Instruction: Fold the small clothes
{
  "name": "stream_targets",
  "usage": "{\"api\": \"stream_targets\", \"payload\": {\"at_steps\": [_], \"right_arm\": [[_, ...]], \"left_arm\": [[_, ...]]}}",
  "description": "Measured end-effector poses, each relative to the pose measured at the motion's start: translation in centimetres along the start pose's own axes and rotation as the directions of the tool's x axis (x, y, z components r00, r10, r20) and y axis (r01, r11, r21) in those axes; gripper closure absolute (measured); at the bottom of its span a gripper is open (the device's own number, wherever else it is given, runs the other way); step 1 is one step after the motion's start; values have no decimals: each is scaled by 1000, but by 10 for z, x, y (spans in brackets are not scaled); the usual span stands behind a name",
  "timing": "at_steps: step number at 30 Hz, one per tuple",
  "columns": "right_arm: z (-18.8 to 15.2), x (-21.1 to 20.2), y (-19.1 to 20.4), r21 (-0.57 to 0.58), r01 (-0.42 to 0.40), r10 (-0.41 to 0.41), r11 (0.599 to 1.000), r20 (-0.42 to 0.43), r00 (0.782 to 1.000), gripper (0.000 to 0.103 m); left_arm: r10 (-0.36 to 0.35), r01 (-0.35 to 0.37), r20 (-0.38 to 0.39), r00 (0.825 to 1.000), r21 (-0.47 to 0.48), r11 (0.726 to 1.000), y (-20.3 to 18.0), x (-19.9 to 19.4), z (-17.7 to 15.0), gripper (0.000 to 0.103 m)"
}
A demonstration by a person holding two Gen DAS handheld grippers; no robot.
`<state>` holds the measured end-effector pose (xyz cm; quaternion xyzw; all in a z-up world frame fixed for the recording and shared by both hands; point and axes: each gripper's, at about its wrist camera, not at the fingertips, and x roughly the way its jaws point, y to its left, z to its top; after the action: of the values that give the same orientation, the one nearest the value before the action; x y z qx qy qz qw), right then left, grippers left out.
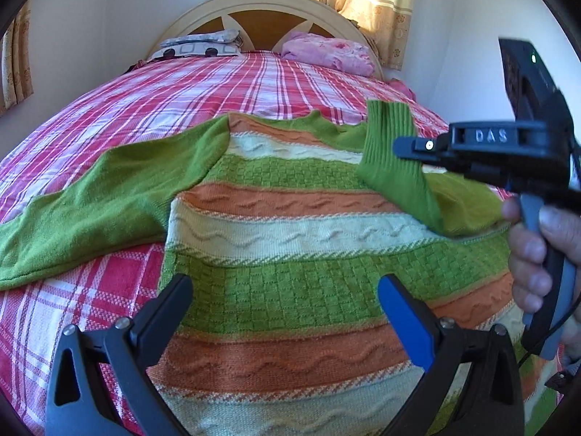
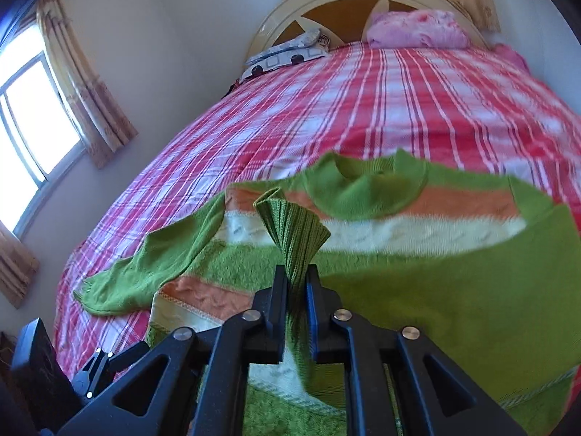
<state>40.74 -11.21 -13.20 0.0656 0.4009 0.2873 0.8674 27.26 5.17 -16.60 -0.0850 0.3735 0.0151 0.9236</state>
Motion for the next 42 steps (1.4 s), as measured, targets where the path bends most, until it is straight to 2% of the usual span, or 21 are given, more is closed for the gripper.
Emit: {"api": "stream_targets", "payload": {"at_steps": [1, 2, 4, 6, 8, 13, 15, 16, 18, 20, 23, 25, 27, 28, 29, 32, 37, 42], "right_arm": [[-3, -3, 1, 3, -2, 2, 1000, 3, 1000, 32], [-8, -11, -2, 9, -9, 9, 1000, 17, 1000, 23], [-19, -30, -8, -4, 16, -16, 1000, 35, 999, 23], [-33, -48, -16, -45, 125, -123, 991, 45, 991, 23], [-42, -59, -22, -63, 193, -190, 979, 52, 981, 23], [-69, -77, -40, -37, 252, -251, 967, 36, 967, 23], [-80, -81, -40, -51, 264, -262, 963, 43, 964, 23], [-85, -82, -37, -73, 280, -277, 957, 51, 960, 23], [-93, -80, -33, -117, 311, -306, 943, 60, 950, 23], [-100, -76, -29, -150, 328, -323, 933, 61, 945, 23], [-111, -73, -25, -180, 331, -326, 926, 59, 944, 23], [-112, -75, -24, -185, 334, -327, 924, 71, 942, 23], [-114, -73, -25, -184, 335, -328, 924, 70, 942, 23], [-115, -72, -26, -181, 335, -328, 925, 64, 942, 22], [-116, -72, -26, -177, 334, -329, 926, 61, 942, 22], [-117, -72, -26, -173, 336, -329, 926, 65, 942, 22], [-119, -71, -25, -173, 341, -335, 924, 65, 940, 21], [-119, -69, -26, -168, 344, -340, 924, 55, 939, 18]], "left_arm": [[-11, 11, -5, 1000, 10, 1000, 0, -1, 0, 0], [-13, 13, -9, 1000, 18, 1000, 0, -2, 1, 0], [-14, 14, -18, 1000, 44, 999, 1, -6, 3, 0], [1, 0, -12, 1000, 70, 998, 0, -11, 8, 0], [1, -2, 7, 1000, 88, 996, -2, -18, 19, 0], [-19, 12, 57, 998, 124, 992, -17, -22, 46, 0], [-36, 30, 42, 998, 132, 991, -23, -13, 54, 1], [-49, 46, 20, 999, 123, 991, -26, -3, 58, 3], [-67, 68, -19, 998, 118, 991, -31, 11, 61, 17], [-40, 46, -55, 998, 111, 993, -33, 31, 63, 21], [-21, 29, -102, 995, 70, 997, -29, 53, 64, 21], [-48, 50, -146, 988, 11, 999, -20, 68, 63, 32], [-114, 108, -144, 983, -46, 993, -15, 73, 61, 76], [-156, 149, -127, 979, -63, 987, -13, 73, 61, 89], [-193, 185, -136, 972, -68, 980, -15, 73, 61, 93], [-220, 214, -103, 970, -62, 975, -14, 62, 64, 94], [-256, 255, -3, 967, -58, 965, -2, 28, 81, 95], [-246, 249, 47, 968, -73, 966, 14, 13, 91, 95]]}}
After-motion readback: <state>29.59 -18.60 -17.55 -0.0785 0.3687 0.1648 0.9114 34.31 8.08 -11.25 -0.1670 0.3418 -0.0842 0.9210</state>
